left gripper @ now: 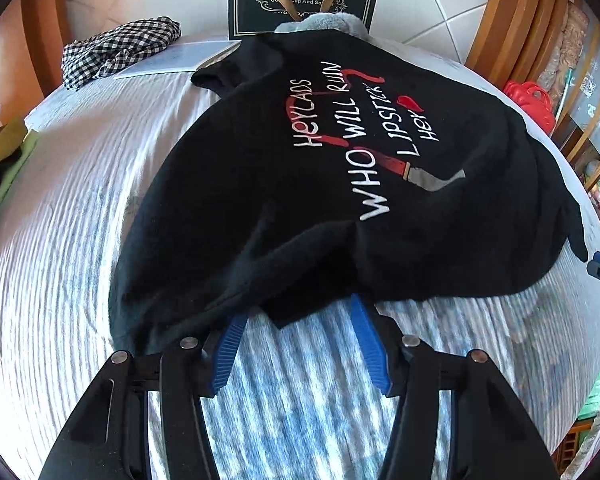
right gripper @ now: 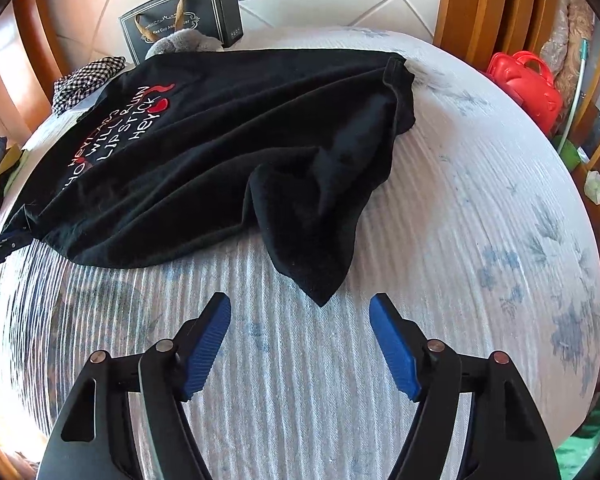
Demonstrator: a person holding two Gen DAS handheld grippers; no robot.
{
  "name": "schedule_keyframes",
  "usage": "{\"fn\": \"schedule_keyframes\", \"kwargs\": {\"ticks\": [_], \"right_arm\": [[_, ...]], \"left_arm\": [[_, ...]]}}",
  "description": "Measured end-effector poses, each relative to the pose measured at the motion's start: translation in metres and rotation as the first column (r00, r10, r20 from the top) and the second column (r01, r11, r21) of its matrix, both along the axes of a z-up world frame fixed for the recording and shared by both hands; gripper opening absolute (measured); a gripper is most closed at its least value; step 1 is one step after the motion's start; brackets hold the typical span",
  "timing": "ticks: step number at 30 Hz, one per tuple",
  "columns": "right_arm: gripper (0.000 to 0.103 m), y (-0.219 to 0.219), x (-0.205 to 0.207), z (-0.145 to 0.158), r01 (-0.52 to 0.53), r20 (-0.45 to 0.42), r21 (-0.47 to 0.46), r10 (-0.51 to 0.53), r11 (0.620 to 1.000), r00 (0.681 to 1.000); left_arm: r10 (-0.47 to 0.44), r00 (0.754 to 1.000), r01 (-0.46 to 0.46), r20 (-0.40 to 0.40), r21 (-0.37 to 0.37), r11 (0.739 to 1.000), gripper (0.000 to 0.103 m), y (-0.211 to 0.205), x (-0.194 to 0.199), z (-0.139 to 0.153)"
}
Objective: Fold clothes
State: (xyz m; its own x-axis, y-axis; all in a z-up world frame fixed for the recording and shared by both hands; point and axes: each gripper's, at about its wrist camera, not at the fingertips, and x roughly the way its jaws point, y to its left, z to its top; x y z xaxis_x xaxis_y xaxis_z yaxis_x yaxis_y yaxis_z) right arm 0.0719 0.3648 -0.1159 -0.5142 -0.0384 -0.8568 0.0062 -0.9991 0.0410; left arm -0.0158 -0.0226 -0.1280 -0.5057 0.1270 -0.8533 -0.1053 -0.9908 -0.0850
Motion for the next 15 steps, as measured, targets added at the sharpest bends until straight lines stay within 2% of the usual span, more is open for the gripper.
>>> {"fn": "schedule_keyframes", "kwargs": {"ticks": [2, 4, 6, 9, 10, 11, 12, 15], "right_arm": [[0.073, -0.002, -0.003, 0.000, -0.013, -0.008, 0.001, 0.013, 1.000, 1.000], [0.076, -0.004, -0.006, -0.001, -0.023, -0.017, 0.010, 0.023, 1.000, 1.000], [0.077, -0.005, -0.011, -0.002, -0.013, -0.034, 0.029, 0.014, 0.999, 0.999], [0.075, -0.004, -0.023, -0.007, -0.001, -0.034, 0.031, 0.002, 1.000, 0.999], [0.048, -0.004, -0.028, -0.011, -0.006, -0.018, 0.028, 0.007, 1.000, 1.000], [0.011, -0.004, -0.033, -0.014, -0.011, -0.003, 0.026, 0.011, 1.000, 1.000], [0.010, -0.006, -0.036, -0.015, -0.001, 0.008, 0.075, 0.001, 0.997, 1.000], [0.007, 0.003, -0.030, 0.003, 0.049, -0.035, 0.084, -0.046, 0.995, 0.998]], "left_arm": [[-0.005, 1.000, 0.004, -0.018, -0.034, 0.999, 0.054, 0.005, -0.007, 0.000], [-0.008, 0.999, 0.006, -0.035, -0.053, 0.999, 0.049, 0.011, -0.009, 0.000], [-0.019, 0.999, 0.018, -0.039, -0.044, 0.999, 0.022, 0.013, -0.010, 0.001], [-0.033, 0.999, 0.031, -0.037, -0.043, 0.999, 0.008, 0.016, -0.011, 0.004], [-0.033, 0.999, 0.031, -0.038, -0.050, 0.998, 0.008, 0.017, -0.011, 0.006], [-0.029, 0.999, 0.027, -0.043, -0.052, 0.998, 0.008, 0.016, -0.010, 0.010], [-0.024, 0.998, 0.021, -0.052, -0.045, 0.999, 0.008, 0.013, -0.008, 0.016], [-0.033, 0.995, 0.030, -0.099, -0.032, 0.999, 0.008, 0.002, 0.005, 0.043]]}}
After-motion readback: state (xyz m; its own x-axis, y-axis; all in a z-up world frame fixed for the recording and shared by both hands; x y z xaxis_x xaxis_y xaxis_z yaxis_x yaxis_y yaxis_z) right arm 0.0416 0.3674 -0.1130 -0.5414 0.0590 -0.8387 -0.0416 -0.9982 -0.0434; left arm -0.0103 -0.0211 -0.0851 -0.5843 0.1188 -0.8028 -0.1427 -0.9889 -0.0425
